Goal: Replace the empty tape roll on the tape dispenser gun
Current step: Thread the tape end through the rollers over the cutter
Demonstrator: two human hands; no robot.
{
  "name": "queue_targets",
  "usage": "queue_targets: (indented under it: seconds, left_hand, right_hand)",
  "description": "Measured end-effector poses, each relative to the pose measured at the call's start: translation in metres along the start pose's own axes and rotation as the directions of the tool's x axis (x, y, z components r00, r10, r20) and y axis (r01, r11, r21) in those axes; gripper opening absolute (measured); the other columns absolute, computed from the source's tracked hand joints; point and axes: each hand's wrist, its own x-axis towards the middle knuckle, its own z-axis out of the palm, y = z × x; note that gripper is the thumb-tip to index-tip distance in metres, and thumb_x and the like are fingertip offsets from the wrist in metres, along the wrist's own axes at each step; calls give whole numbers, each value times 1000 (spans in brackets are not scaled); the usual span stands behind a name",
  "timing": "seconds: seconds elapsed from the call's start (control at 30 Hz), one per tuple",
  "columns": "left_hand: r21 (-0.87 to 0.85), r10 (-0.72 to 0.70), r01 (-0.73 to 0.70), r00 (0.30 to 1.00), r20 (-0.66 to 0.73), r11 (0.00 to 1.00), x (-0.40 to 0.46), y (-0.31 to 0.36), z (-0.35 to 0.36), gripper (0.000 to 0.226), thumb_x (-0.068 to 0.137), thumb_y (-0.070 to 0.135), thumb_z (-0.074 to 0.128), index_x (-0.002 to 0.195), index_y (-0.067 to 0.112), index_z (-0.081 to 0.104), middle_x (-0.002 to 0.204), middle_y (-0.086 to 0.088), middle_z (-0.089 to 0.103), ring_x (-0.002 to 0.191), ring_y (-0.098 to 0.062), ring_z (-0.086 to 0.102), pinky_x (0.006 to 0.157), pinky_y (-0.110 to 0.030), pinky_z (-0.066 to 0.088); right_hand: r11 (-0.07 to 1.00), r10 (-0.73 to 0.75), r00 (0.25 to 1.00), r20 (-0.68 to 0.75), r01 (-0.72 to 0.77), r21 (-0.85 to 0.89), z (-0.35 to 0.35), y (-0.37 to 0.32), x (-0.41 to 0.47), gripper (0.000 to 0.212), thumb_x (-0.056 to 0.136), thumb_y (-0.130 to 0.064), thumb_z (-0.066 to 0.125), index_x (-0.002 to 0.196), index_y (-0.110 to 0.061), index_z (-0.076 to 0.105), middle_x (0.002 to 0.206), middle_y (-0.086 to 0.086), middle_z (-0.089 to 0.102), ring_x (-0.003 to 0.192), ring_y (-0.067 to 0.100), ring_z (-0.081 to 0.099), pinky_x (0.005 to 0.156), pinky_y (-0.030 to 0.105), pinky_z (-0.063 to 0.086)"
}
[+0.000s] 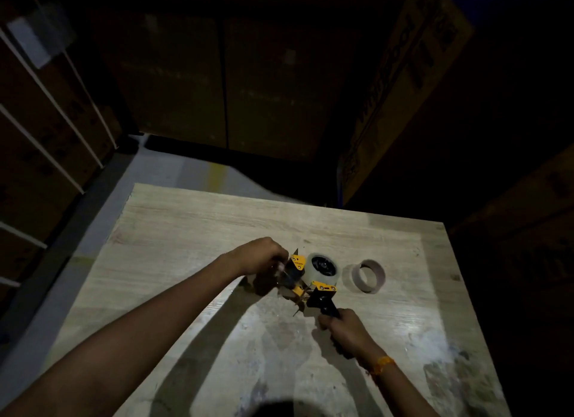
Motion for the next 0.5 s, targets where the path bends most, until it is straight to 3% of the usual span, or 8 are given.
queue_targets:
  seconds: [0.1, 0.2, 0.27, 0.33, 0.4, 0.5]
  left_hand:
    - [-348, -115, 103, 993, -15, 932, -9, -4, 6, 18, 100, 6, 60, 96, 13, 75, 92, -4, 78, 83, -14, 75, 80, -36, 60]
    - [-660, -252, 203, 967, 22, 723, -19, 0, 14, 21, 107, 9, 51, 104, 0, 70, 94, -17, 78, 78, -24, 77, 76, -34, 61]
    - [-793, -386, 254, 922, 25, 554, -23, 7, 23, 30, 109, 19, 51, 107, -6, 67, 95, -25, 77, 76, -31, 74, 76, -42, 59]
    - [-855, -514, 293, 857, 37, 427, -27, 15, 36, 43, 105, 35, 58, 104, -7, 67, 90, -23, 78, 74, -32, 74, 77, -49, 60]
    - [-875, -582, 320, 812, 56, 363, -30, 23, 50, 51, 94, 51, 69, 100, 0, 71, 85, -15, 80, 77, -32, 78, 77, -48, 63]
    - [-855, -612, 333, 791, 24, 397, -34, 34, 71, 52, 72, 64, 84, 91, 16, 76, 84, -3, 80, 79, -16, 78, 73, -33, 64]
  right_hand:
    - [1000, 12, 999, 42, -11, -29, -11, -10, -4, 15, 86, -23, 64, 81, -9, 60, 48, 0, 44, 34, 16, 34, 40, 21, 29]
    - [999, 19, 998, 60, -17, -30, -14, -17, -4, 15, 83, -23, 65, 80, -9, 60, 48, 1, 44, 34, 17, 33, 41, 22, 28]
    - [999, 29, 998, 63, -28, -14, -13, -21, -4, 14, 80, -21, 66, 77, -9, 58, 47, 2, 42, 35, 16, 32, 41, 21, 27]
    - [999, 43, 997, 59, -44, 16, -12, -23, -4, 14, 79, -19, 67, 75, -9, 57, 49, 5, 41, 36, 16, 31, 42, 20, 26]
    - [998, 48, 997, 57, -50, 42, -11, -24, -4, 14, 78, -18, 67, 74, -10, 56, 50, 5, 40, 37, 16, 30, 42, 20, 26]
    - [997, 44, 997, 59, -47, 54, -7, -23, -2, 15, 80, -17, 67, 74, -10, 55, 49, 4, 40, 36, 16, 30, 43, 19, 26]
